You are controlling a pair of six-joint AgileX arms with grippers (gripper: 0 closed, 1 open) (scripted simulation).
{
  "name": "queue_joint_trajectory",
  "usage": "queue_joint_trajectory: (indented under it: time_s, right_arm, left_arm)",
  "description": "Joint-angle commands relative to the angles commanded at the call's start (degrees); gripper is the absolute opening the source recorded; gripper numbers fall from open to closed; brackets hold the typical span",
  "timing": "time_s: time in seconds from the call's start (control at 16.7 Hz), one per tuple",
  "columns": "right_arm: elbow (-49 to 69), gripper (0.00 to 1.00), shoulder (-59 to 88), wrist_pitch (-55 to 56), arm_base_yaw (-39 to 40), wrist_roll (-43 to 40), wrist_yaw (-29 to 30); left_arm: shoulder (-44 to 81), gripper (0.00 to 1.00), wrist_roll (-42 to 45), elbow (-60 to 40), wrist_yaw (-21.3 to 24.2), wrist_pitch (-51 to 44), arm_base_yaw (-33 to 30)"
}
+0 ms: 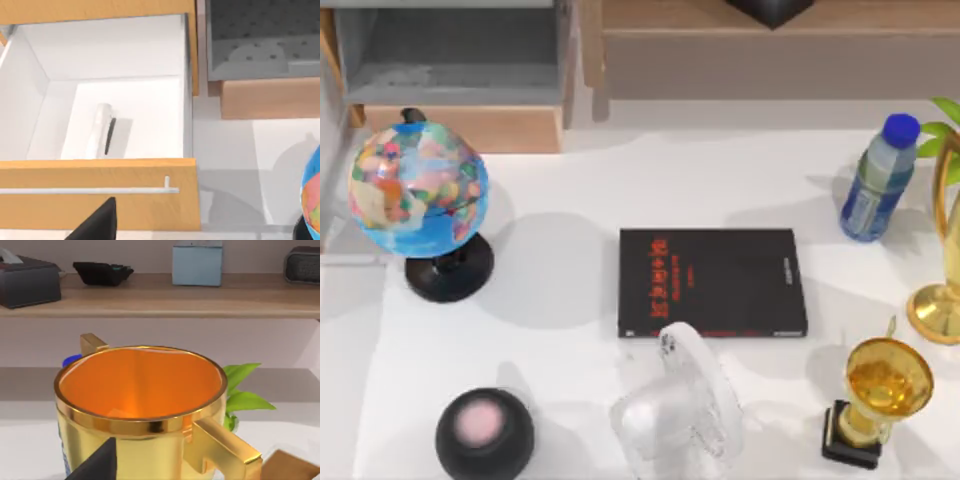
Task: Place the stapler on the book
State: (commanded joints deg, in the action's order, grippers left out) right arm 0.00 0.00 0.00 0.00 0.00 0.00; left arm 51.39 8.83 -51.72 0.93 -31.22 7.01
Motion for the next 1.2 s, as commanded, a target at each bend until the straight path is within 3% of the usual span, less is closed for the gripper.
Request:
queue_joint_trajectory:
  time_s: [0.42,0.72,0.96,1.2]
  right_arm:
    - [0.0,1.00,0.0,0.0,0.0,0.0,0.0]
    - [0.0,1.00,0.0,0.0,0.0,0.0,0.0]
    - [0.0,1.00,0.0,0.0,0.0,0.0,0.0]
    - [0.0,1.00,0.0,0.0,0.0,0.0,0.0]
  left_arm:
    - [50.4,1.00,7.3,-50.7,0.6,-28.0,7.2]
    - [81.4,1.00,11.7,-81.2,1.1,-45.2,11.3]
    - [97.2,1.00,14.5,-98.1,1.5,-53.7,12.5]
    - [103.4,1.00,16.0,-105.8,1.8,-56.3,12.0]
